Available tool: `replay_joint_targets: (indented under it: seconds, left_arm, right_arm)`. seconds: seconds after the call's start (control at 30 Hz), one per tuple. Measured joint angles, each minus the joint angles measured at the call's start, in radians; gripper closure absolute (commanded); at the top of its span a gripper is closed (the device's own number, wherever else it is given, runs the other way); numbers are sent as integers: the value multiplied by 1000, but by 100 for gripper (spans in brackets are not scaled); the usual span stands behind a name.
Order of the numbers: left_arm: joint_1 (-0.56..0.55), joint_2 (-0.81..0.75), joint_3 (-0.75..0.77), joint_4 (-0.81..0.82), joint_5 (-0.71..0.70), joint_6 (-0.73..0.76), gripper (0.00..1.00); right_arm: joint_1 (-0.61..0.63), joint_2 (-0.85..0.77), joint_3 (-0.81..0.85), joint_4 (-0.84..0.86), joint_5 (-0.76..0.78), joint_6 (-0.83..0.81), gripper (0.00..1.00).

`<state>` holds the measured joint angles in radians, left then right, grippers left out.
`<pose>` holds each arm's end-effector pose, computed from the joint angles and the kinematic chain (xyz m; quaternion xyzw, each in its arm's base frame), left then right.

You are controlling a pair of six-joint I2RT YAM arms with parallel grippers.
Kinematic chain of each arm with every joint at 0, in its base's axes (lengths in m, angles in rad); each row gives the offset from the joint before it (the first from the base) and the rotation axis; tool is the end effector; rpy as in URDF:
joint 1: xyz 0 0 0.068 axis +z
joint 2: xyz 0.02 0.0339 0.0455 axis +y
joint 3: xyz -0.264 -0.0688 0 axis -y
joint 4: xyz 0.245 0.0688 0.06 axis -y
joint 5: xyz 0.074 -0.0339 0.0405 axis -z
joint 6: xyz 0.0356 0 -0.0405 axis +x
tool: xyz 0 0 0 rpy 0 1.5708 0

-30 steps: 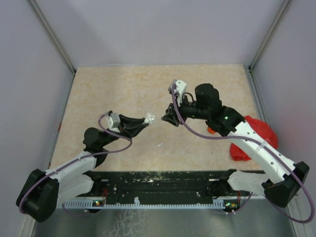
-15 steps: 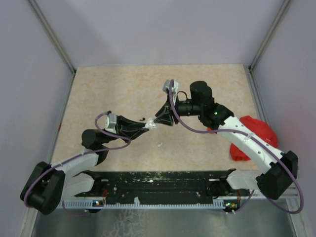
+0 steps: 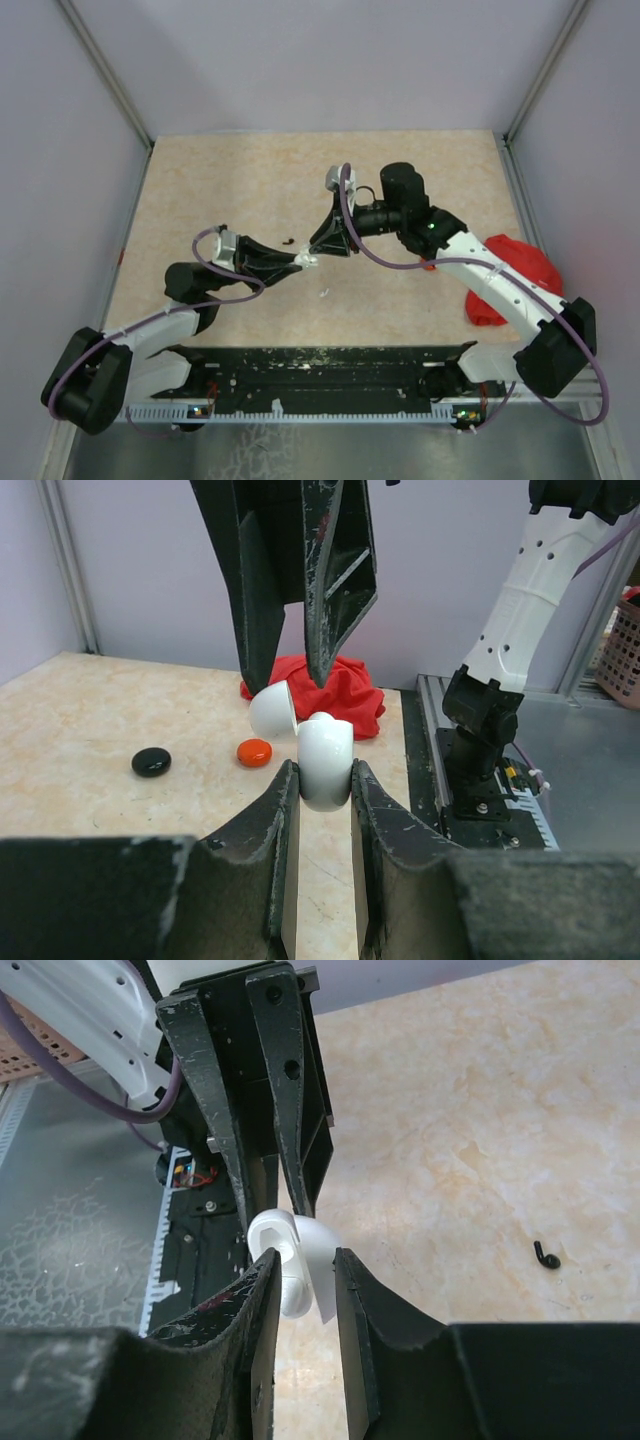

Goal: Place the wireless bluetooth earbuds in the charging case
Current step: Adjust the charging case.

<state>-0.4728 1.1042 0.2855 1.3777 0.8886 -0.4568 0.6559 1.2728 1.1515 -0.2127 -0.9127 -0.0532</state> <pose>0.1603 -0.1130 0.2625 0.3795 0.4345 -0.5402 0.6127 0.2074 0.1952 0.3644 -0.4935 0.5972 0.4973 0.3904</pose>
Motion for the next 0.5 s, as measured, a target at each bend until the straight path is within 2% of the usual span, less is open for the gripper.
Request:
replay_joint_targets:
  seconds: [0.5]
  left_arm:
    - [0, 0, 5, 19, 23, -19, 99]
  right_arm:
    - [-4, 32, -26, 4, -49, -37, 72]
